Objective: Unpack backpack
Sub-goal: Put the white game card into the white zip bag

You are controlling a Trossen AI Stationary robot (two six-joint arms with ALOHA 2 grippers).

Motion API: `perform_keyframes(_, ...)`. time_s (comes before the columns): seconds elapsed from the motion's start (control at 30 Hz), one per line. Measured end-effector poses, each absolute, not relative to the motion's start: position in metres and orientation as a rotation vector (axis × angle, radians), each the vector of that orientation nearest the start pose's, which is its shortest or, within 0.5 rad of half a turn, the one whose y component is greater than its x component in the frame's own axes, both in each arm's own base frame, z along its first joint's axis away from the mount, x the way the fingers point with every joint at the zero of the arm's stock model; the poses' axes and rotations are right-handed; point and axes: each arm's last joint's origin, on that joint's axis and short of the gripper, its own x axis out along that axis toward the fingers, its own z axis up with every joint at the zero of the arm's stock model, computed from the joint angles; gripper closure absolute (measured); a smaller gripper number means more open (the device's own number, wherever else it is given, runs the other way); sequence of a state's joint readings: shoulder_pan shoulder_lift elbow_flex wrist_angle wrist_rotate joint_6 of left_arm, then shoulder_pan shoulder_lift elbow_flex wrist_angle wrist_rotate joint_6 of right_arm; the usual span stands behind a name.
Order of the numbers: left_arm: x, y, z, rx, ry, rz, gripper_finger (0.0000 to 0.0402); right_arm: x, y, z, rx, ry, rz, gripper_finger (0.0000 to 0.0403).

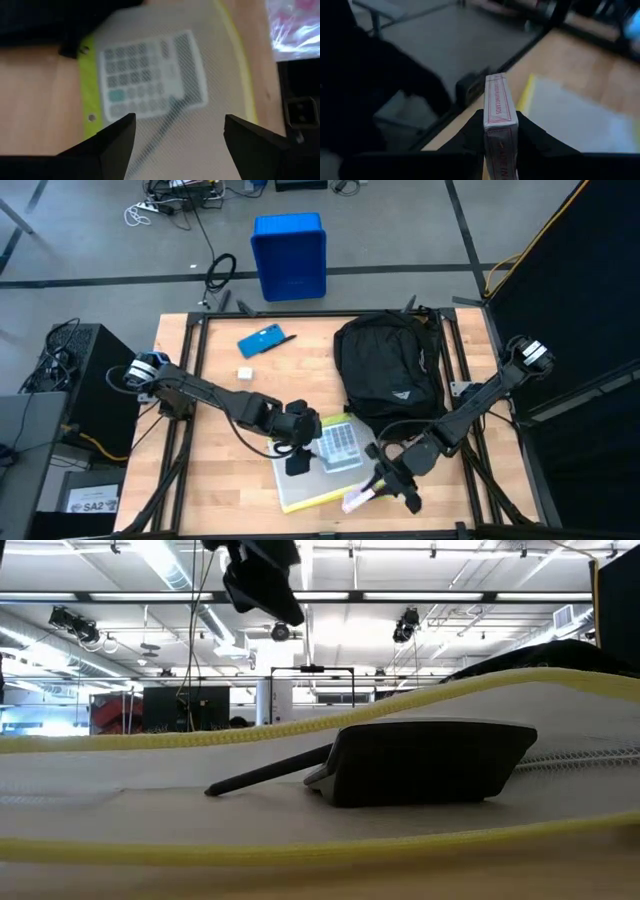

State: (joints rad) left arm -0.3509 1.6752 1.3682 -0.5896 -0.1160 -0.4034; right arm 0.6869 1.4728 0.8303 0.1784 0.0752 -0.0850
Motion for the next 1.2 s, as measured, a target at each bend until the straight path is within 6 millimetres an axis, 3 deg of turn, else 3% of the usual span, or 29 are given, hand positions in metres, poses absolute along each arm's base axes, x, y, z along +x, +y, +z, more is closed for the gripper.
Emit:
perform_keyframes(0.3,0.342,-0.136,0.278,-0.134,0.775,0.007,0.0139,0.235,0.227,0.19,-0.206,0.529,0.649,0.0362)
perform_keyframes(0.4,0.342,-0.138,0.276,-0.116,0.773,0.031,0.014,0.235,0.234,0.183,-0.241,0.537,0.568,0.0362)
perform_keyframes(0.63,0.347,-0.138,0.266,-0.129,0.789,0.068,0.014,0.237,0.246,0.187,-0.439,0.533,0.326,0.0362)
perform_keyframes(0.83,0.349,-0.14,0.262,-0.141,0.8,0.068,0.014,0.242,0.245,0.184,-0.586,0.574,0.158,0.0362)
perform_keyframes(1.2,0.349,-0.142,0.262,-0.141,0.798,0.064,0.014,0.252,0.228,0.18,-0.666,0.63,0.062,0.0362)
